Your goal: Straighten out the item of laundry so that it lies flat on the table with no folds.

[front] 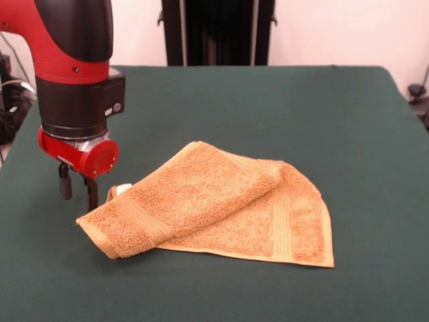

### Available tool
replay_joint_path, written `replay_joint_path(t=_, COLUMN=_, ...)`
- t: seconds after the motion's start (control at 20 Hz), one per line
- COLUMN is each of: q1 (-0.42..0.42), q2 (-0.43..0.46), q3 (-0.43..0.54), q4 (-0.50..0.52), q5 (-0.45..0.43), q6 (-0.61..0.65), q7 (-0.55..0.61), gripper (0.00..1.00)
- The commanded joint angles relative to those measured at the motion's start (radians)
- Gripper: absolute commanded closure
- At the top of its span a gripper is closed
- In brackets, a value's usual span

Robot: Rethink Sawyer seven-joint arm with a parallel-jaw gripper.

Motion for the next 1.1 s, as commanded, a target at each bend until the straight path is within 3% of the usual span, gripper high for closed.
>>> replay_joint_path(t=0.05, q1=-0.003, q2=0.103, q3=0.153, q4=-0.075, q5=-0.05, q6=0.036, q7=-0.129, gripper=0.0)
replay_joint_path(t=0.6, q1=-0.002, q2=0.122, q3=0.14, q4=-0.129, q5=-0.064, q6=0.085, q7=-0.135, gripper=0.0)
replay_joint_path(t=1.1, q1=-0.015, q2=0.096, q3=0.134, q4=-0.103, q5=-0.074, q6=0.095, q7=-0.145, gripper=0.0)
